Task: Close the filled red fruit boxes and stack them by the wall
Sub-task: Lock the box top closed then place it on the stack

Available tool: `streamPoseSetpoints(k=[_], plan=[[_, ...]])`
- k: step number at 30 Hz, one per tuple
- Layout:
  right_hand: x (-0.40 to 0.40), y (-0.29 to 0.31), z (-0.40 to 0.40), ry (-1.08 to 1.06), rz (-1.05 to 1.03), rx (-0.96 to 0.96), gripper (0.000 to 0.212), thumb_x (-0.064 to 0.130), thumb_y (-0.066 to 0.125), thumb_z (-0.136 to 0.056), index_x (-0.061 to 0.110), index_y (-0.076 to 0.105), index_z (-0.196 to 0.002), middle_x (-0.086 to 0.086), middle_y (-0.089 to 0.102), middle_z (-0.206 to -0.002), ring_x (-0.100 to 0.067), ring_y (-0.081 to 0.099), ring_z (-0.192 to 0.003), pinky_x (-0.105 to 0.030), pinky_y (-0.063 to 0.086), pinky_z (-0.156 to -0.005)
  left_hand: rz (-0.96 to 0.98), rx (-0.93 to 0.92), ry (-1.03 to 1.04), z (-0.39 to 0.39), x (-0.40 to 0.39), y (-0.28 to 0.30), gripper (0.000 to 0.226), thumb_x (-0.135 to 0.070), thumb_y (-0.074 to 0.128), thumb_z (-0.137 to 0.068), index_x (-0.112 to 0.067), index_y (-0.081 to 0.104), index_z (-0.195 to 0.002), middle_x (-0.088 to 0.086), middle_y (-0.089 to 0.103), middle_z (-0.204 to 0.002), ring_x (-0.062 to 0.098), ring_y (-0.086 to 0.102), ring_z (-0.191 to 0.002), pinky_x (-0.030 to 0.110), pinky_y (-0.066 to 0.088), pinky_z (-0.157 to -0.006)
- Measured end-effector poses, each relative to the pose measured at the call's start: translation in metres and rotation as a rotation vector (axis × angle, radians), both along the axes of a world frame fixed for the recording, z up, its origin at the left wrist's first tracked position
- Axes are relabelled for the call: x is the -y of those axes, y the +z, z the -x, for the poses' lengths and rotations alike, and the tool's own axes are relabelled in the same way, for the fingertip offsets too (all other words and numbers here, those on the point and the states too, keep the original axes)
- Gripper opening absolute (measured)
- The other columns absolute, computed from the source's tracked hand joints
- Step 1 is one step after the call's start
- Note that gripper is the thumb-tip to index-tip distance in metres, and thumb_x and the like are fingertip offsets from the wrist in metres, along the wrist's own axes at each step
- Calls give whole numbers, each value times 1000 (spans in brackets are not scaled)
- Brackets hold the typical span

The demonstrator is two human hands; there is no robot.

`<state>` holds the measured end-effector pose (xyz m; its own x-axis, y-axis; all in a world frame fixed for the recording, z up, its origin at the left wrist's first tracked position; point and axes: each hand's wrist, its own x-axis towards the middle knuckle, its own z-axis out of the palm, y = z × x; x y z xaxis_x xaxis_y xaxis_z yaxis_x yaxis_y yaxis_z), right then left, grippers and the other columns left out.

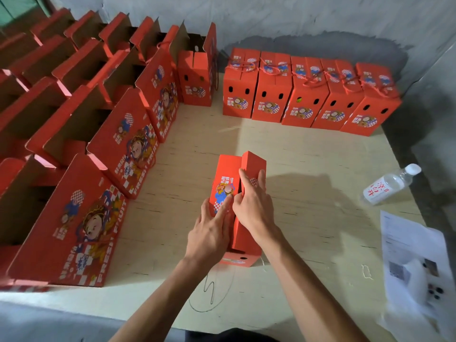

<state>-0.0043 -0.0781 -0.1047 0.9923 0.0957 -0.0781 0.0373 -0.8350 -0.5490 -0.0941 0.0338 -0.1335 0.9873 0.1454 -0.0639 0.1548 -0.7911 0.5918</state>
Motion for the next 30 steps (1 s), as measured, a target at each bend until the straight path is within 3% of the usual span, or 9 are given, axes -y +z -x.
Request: streamPoseSetpoints(k=[8,11,13,17,19,21,24,27,30], plan=[[-5,-13,-2,16,204,-33,66,32,45,-100,42,18,-160,-14,1,-171,-56,46,-130,-49,51,-98,-30,-16,-11,3,1,2,54,-63,23,-103,-61,7,-155,4,15,-166,33,39,-142,50,57,-87],[-3,-12,-7,44,233,-22,58,54,32,-102,42,24,-158,-12,3,-171,-48,24,-149,-62,39,-111,-7,5,-67,8,-3,2,59,-72,23,-98,-65,2,-153,-2,-2,-171,30,22,-153,52,55,-92],[-3,-8,-15,85,269,27,55,55,31,-102,37,38,-154,-9,6,-172,-36,8,-157,-68,26,-115,-20,10,-91,8,-6,1,60,-80,25,-94,-70,2,-149,-7,-10,-170,27,14,-155,54,55,-92],[-1,-1,-41,54,214,135,29,32,50,-101,26,63,-126,-5,42,-155,-39,43,-139,-51,53,-95,0,3,-119,6,-9,-2,60,-80,32,-95,-71,8,-149,-9,-16,-169,19,-7,-158,58,49,-102],[-3,0,-55,40,206,139,35,32,51,-100,23,54,-133,-6,50,-145,-40,51,-128,-47,54,-90,-7,8,-120,5,-11,-3,61,-77,33,-95,-65,16,-152,-5,-15,-170,16,-15,-157,58,40,-112],[-6,0,-68,-2,152,73,55,36,53,-97,24,41,-150,-8,48,-147,-39,55,-124,-46,51,-91,-101,58,-131,4,-8,-2,61,-71,33,-99,-51,27,-157,1,-12,-172,19,-20,-156,63,16,-124],[-5,-2,-80,-17,123,7,62,38,56,-92,27,41,-152,-10,51,-139,-39,62,-112,-43,49,-87,-215,158,-139,-2,11,0,54,-44,38,-105,-26,40,-155,2,-1,-173,14,-14,-158,64,-4,-123],[-1,-3,-84,-14,116,21,52,36,59,-90,27,50,-140,-9,54,-129,-39,65,-102,-40,48,-80,-43,190,-83,-3,31,-2,51,-25,44,-104,-14,42,-154,-3,19,-170,9,5,-158,62,8,-123],[-2,-4,-83,-3,131,24,51,33,56,-93,26,49,-143,-10,51,-132,-43,63,-104,-42,48,-82,-41,257,-35,-1,32,-9,44,-21,47,-107,-11,50,-150,-1,32,-166,15,19,-157,61,13,-124]])
